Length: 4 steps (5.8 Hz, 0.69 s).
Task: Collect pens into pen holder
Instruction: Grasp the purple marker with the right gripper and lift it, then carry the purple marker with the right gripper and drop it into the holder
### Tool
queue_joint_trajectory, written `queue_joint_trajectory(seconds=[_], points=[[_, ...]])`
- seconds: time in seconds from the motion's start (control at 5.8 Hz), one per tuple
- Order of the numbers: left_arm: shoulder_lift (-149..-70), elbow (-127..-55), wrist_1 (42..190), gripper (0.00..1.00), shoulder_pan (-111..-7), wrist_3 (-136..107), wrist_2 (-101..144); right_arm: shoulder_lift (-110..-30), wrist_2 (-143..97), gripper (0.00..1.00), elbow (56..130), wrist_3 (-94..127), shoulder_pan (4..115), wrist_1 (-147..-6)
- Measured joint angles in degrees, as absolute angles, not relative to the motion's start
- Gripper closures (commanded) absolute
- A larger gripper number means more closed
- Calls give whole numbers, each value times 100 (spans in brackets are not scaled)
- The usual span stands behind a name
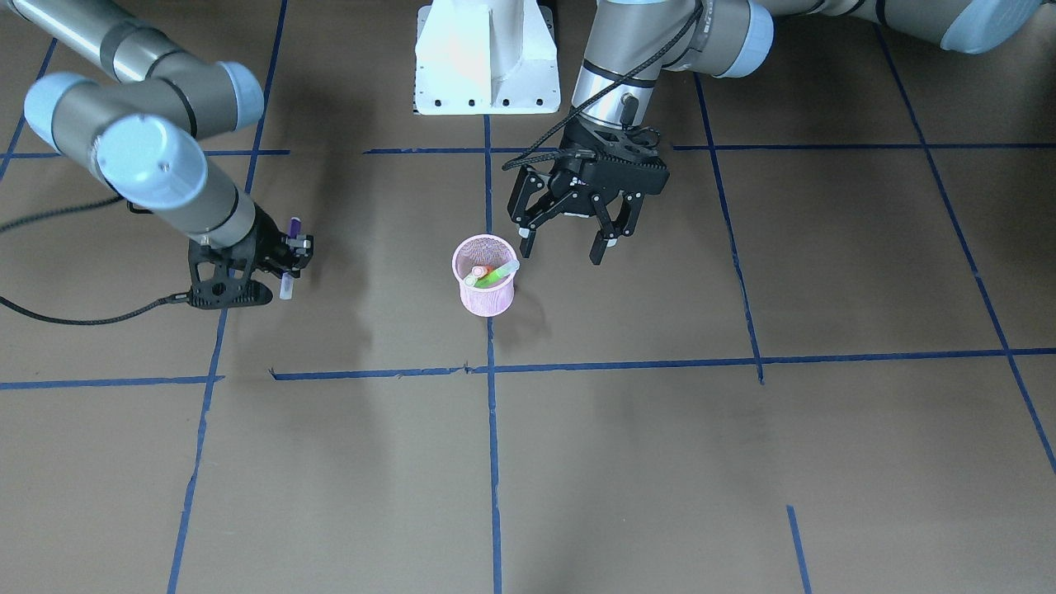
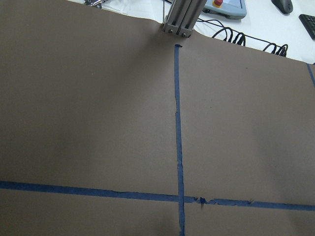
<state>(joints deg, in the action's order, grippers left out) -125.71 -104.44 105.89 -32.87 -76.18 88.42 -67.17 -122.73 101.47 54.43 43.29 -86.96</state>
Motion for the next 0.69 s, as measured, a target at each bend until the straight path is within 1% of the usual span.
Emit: queue_joint_trajectory(seconds=[0.17, 0.34, 0.69], points=[[-12566, -10445, 10590, 4, -3289, -7612, 8842, -6587, -11507, 100, 10609, 5606, 4100, -8679], [-12515, -10452, 10596, 4, -3293, -7596, 8848, -6339, -10863, 100, 10875, 5690, 3902, -8661], [-12073, -10487, 11033, 4, -3305, -7525, 8897, -5970, -9561, 100, 11096, 6085, 3443, -8536]])
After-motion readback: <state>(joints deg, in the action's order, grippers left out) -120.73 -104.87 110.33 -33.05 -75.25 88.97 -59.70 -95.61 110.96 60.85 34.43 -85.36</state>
